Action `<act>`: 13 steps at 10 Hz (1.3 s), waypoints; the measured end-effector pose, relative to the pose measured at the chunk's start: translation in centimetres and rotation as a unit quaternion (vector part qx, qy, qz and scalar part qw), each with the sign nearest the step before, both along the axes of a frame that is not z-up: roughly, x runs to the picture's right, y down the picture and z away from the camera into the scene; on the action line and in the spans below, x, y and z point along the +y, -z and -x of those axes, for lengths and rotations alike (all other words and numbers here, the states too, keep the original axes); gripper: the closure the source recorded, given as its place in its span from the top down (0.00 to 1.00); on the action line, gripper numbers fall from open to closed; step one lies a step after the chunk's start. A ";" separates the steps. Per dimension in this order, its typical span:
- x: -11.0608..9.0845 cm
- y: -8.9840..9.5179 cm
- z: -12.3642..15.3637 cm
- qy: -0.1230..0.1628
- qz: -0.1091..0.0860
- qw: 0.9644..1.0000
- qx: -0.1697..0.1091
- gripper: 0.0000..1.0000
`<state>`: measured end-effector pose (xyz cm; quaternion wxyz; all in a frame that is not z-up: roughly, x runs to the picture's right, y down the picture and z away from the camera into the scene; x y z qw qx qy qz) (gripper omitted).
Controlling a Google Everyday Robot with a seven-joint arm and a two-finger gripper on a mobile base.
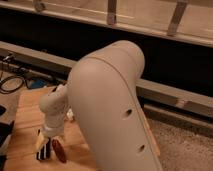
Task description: Place the pepper on the white sponge
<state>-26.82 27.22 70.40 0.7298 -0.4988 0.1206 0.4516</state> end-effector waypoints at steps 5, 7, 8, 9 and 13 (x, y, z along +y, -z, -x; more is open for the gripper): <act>1.0 -1.4 -1.4 -0.017 0.010 1.000 0.006 0.75; 1.6 -2.0 -1.6 -0.023 0.018 1.000 0.007 0.75; 1.9 -2.3 -1.7 -0.024 0.023 0.999 0.010 0.75; 2.3 -2.7 -1.7 -0.023 0.028 0.999 0.014 0.75; 3.2 -3.9 -2.0 -0.012 0.049 0.998 0.022 0.39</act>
